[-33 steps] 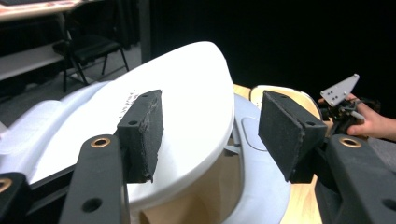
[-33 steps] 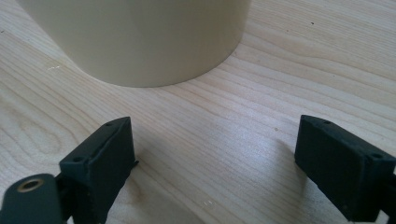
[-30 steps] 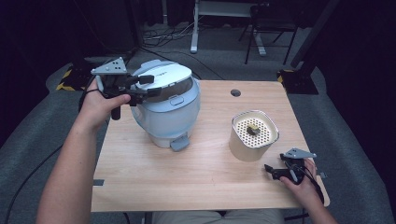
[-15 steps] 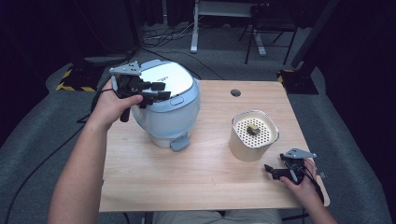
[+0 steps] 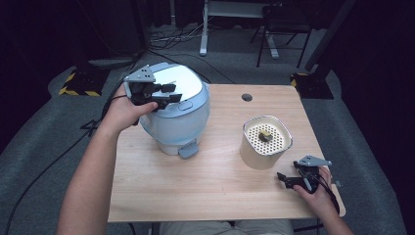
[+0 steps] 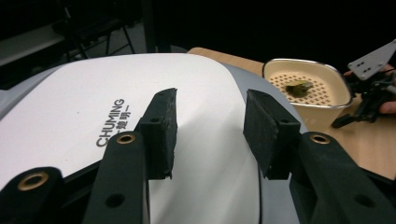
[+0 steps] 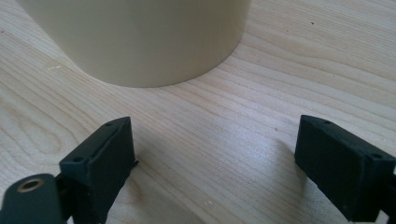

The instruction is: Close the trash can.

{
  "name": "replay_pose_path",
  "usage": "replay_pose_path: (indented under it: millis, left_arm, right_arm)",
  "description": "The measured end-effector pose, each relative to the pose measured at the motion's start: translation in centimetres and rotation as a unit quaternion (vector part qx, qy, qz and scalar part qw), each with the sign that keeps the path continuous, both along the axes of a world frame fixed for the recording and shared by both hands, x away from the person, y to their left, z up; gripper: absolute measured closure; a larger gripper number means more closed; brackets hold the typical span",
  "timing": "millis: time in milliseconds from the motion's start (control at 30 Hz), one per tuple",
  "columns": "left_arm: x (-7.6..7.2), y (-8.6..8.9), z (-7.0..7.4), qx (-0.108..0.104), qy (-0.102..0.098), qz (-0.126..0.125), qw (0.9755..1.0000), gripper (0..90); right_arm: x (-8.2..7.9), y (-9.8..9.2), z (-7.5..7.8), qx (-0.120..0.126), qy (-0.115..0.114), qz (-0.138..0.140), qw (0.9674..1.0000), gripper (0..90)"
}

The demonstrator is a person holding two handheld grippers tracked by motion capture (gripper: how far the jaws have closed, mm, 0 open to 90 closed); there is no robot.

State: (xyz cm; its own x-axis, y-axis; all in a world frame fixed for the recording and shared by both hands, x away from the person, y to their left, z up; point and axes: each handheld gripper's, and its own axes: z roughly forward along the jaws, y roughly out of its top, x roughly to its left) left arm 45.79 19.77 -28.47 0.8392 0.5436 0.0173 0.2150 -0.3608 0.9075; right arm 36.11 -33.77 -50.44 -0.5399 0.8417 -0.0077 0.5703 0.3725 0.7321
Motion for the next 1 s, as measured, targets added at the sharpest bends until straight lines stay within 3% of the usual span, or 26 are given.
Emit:
replay_pose_path:
  millis: [233,267,333,467,567,633,800,1000]
  left_arm:
    - [0.0,-0.3,0.0,0.004,-0.005,0.012,0.9999,55.2]
    - [-0.1,-0.4,-0.1,0.020,-0.012,0.020,0.9995,55.3]
    - [-0.1,-0.7,0.0,0.026,-0.010,0.030,0.9991,57.7]
    - [0.0,-0.7,-0.1,0.012,-0.004,0.029,0.9995,56.5]
    - [-0.1,-0.5,0.0,0.004,0.008,0.030,0.9995,42.4]
    - [-0.4,-0.2,0.3,-0.003,-0.001,0.033,0.9994,37.5]
    - [-2.1,0.6,1.4,-0.049,-0.009,0.000,0.9988,38.0]
    - [-5.3,0.7,2.3,-0.058,-0.021,-0.041,0.9973,37.5]
  right_arm:
    - [-0.1,0.0,0.0,0.000,0.001,-0.003,1.0000,12.3]
    - [-0.1,0.0,0.0,0.000,0.001,-0.003,1.0000,12.3]
    - [-0.1,0.1,0.0,0.000,0.000,-0.005,1.0000,12.4]
    - [-0.1,0.1,0.0,0.000,0.000,-0.005,1.0000,12.4]
    - [-0.1,0.1,0.0,0.000,0.000,-0.005,1.0000,12.4]
    - [-0.1,0.1,0.0,0.000,0.000,-0.005,1.0000,12.4]
    - [-0.1,0.1,0.0,0.000,0.000,-0.005,1.0000,12.4]
    - [-0.1,0.1,0.0,-0.001,0.000,-0.006,1.0000,12.3]
